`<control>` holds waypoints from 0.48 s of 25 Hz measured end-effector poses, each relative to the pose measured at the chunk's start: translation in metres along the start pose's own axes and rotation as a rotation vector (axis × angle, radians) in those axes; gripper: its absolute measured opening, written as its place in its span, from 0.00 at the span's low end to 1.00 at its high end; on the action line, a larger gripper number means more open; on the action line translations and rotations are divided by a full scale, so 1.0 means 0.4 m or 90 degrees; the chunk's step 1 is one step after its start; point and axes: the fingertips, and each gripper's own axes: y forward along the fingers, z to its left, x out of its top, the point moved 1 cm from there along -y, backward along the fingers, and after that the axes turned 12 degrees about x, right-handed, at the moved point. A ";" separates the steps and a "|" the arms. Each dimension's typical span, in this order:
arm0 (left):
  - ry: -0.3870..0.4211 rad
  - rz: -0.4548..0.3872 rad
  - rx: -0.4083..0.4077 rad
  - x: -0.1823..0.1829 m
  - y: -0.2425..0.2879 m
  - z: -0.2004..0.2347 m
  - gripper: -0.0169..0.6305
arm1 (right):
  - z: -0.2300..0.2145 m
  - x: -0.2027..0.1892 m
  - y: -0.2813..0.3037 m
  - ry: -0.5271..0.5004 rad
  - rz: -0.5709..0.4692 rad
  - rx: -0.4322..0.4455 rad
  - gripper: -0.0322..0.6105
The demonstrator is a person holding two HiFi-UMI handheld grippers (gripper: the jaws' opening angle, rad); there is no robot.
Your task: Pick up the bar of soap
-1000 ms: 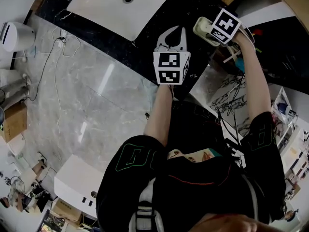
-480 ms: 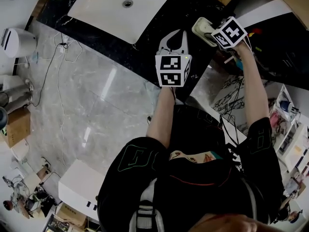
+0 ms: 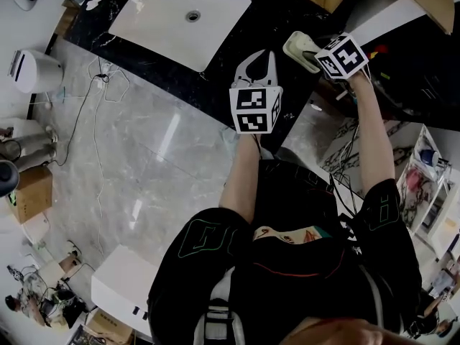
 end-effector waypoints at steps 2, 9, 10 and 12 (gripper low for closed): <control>0.003 -0.007 0.001 0.013 -0.002 -0.001 0.04 | 0.005 0.009 -0.016 0.017 -0.038 0.002 0.35; 0.020 -0.022 -0.005 0.049 -0.011 -0.024 0.04 | 0.010 0.035 -0.102 0.083 -0.178 -0.007 0.35; 0.023 -0.023 -0.007 0.053 -0.011 -0.027 0.04 | 0.011 0.039 -0.115 0.088 -0.197 -0.009 0.35; 0.030 -0.025 -0.010 0.064 -0.010 -0.034 0.04 | 0.014 0.049 -0.139 0.101 -0.235 -0.010 0.35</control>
